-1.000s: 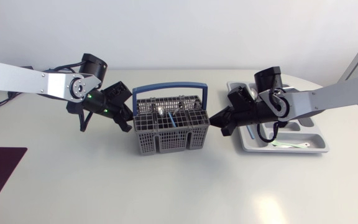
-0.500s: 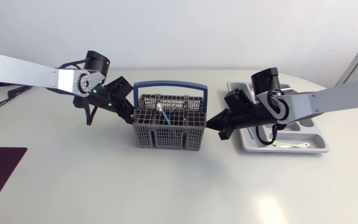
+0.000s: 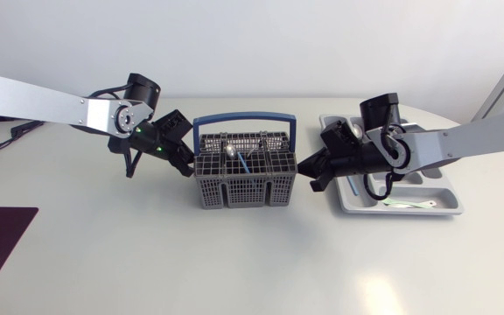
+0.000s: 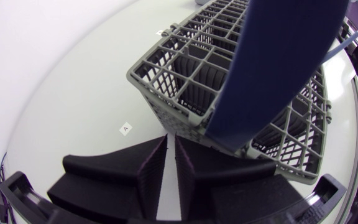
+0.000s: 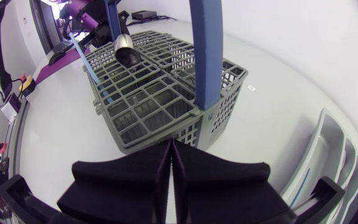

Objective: Unload the cutlery basket into the drawer organizer.

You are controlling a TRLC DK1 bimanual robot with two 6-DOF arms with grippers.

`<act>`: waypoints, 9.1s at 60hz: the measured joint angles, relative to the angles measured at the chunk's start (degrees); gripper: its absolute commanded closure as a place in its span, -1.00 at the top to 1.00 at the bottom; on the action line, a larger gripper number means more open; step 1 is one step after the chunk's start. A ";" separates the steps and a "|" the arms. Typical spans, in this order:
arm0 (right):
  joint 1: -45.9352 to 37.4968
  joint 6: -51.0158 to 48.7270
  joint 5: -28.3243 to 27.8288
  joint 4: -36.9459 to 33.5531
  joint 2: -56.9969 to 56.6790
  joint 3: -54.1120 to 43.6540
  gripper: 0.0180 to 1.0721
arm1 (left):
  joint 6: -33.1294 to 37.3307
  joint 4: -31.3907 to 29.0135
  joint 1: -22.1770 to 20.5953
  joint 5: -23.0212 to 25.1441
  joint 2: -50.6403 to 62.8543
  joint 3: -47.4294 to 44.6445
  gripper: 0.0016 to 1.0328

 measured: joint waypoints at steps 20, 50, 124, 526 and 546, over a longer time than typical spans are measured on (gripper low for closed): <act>0.20 0.00 0.94 1.22 -1.20 -1.79 -0.89 | 0.00 0.00 0.00 0.02 0.02 0.00 -0.63; 0.33 -0.04 3.13 1.68 -3.52 -3.58 -0.89 | 0.00 -0.17 3.19 0.90 0.68 0.02 -0.62; 18.03 -4.79 15.32 3.80 -23.06 -16.57 0.42 | -0.02 3.06 5.64 1.49 -31.43 -26.86 0.90; -8.50 9.46 15.34 -1.51 -16.98 -5.51 0.09 | -13.57 28.74 -28.70 -34.77 -11.76 -14.64 0.46; -8.50 9.38 15.32 0.33 -17.00 -5.99 0.09 | -14.47 28.48 -28.50 -34.82 -9.09 -13.27 0.15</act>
